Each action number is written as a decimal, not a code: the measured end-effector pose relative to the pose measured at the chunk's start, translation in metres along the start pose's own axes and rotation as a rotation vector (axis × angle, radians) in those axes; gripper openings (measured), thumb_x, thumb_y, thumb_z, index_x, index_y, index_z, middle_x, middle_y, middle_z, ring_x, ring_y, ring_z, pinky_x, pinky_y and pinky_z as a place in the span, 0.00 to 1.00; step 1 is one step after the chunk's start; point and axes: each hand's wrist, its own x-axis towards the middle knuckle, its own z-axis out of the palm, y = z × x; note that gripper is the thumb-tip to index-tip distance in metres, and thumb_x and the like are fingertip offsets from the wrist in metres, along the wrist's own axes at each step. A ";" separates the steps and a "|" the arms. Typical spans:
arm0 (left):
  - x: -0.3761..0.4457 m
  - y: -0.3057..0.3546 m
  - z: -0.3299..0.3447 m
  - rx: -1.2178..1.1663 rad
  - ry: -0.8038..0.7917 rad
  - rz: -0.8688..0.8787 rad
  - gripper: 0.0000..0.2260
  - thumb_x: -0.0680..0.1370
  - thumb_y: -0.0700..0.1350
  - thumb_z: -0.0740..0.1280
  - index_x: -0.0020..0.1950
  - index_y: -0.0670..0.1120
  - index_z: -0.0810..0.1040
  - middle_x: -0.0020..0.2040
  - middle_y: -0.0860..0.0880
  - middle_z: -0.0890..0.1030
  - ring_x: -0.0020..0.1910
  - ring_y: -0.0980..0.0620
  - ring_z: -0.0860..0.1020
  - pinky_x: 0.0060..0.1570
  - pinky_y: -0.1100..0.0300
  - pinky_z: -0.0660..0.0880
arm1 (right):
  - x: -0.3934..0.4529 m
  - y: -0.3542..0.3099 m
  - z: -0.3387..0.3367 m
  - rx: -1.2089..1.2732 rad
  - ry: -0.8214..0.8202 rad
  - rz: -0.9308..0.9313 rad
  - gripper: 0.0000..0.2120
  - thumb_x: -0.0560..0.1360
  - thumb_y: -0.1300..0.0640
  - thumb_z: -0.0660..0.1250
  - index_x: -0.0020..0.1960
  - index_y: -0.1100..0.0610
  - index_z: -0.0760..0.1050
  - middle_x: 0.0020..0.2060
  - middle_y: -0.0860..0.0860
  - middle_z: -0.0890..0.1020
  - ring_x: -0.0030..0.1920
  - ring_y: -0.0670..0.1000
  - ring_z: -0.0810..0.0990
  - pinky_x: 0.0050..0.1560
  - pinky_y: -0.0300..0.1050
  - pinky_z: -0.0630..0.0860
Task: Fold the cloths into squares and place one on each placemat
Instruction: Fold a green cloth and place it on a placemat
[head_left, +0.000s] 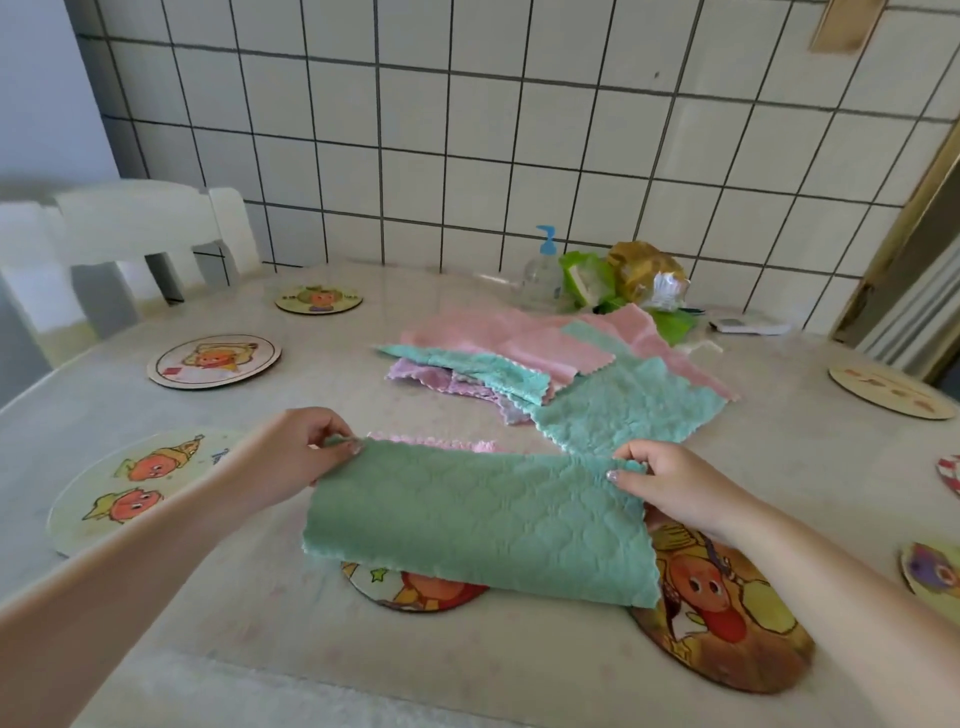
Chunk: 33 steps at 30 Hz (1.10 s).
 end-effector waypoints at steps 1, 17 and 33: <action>0.005 -0.002 0.001 0.011 -0.006 -0.001 0.04 0.73 0.48 0.70 0.40 0.49 0.79 0.36 0.50 0.81 0.36 0.48 0.79 0.39 0.56 0.74 | 0.003 0.001 0.000 0.011 -0.012 0.020 0.09 0.76 0.53 0.64 0.56 0.52 0.73 0.38 0.57 0.76 0.36 0.50 0.79 0.32 0.37 0.77; 0.048 -0.011 0.016 0.188 -0.012 0.043 0.04 0.72 0.50 0.71 0.41 0.54 0.77 0.45 0.55 0.79 0.45 0.54 0.78 0.50 0.52 0.77 | 0.038 0.017 0.001 -0.106 0.041 0.066 0.06 0.73 0.51 0.69 0.42 0.45 0.72 0.23 0.47 0.69 0.27 0.51 0.75 0.38 0.54 0.79; 0.048 -0.005 0.026 0.405 0.023 0.024 0.16 0.74 0.54 0.68 0.59 0.52 0.74 0.52 0.53 0.77 0.43 0.54 0.77 0.43 0.56 0.77 | 0.036 0.007 0.010 -0.399 0.142 0.008 0.11 0.73 0.49 0.67 0.52 0.51 0.73 0.28 0.46 0.70 0.26 0.46 0.68 0.25 0.39 0.61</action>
